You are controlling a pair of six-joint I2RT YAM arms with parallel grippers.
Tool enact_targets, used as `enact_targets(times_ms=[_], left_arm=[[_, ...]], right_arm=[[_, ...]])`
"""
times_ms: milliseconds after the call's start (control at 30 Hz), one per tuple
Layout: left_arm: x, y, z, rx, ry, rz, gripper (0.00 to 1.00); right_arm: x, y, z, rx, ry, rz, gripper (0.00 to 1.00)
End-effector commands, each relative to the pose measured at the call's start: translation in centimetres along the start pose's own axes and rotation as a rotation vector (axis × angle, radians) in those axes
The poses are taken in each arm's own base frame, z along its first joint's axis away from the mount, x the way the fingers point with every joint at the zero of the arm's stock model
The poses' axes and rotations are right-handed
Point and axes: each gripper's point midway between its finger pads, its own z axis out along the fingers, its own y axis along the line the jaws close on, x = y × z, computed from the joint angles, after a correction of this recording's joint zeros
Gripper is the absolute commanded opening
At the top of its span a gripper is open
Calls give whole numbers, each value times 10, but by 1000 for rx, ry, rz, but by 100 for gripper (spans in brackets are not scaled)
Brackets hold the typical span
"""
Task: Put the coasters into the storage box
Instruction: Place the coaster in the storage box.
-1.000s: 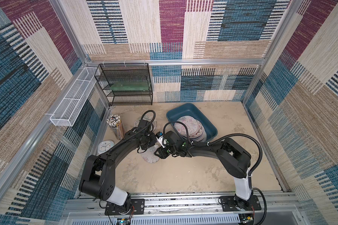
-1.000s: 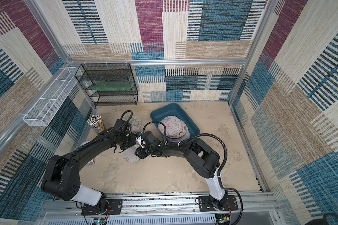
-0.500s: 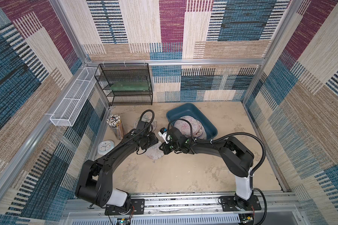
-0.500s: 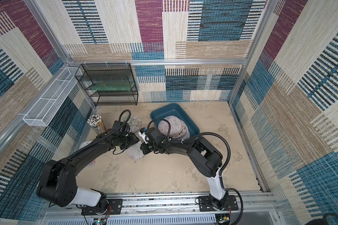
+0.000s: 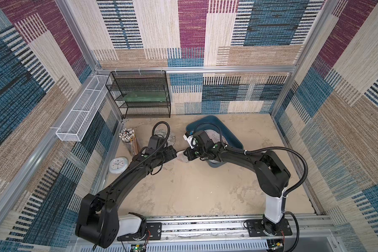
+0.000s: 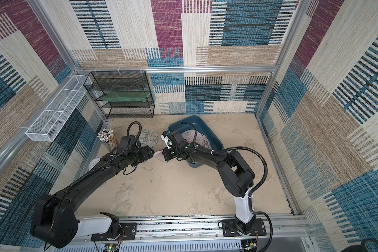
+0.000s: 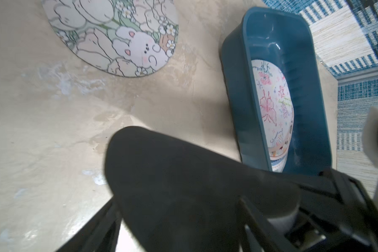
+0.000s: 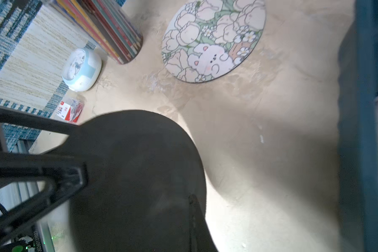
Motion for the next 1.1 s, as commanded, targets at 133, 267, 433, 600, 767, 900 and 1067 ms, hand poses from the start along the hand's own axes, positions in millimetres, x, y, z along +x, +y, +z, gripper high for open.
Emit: enact_targets(times_ms=[133, 267, 433, 600, 767, 900, 1067], left_arm=[[-25, -3, -13, -1, -120, 52, 80], [-23, -6, -8, 23, -115, 58, 79], [-17, -5, 1, 31, -88, 58, 78], [-12, -7, 8, 44, -62, 59, 78], [-10, -5, 11, 33, -52, 59, 78], [-9, -3, 13, 28, -45, 58, 77], [-7, -3, 18, 25, -35, 55, 77]], right_arm=[[-39, -20, -36, 31, -78, -5, 0], [-71, -32, -58, 35, -146, 6, 0], [-99, -69, -70, 91, -209, 54, 0], [-97, -113, -66, 74, -211, 166, 1], [-66, -148, -51, 83, -160, 283, 0], [-42, -162, -46, 88, -133, 351, 0], [-18, -174, -43, 107, -113, 427, 5]])
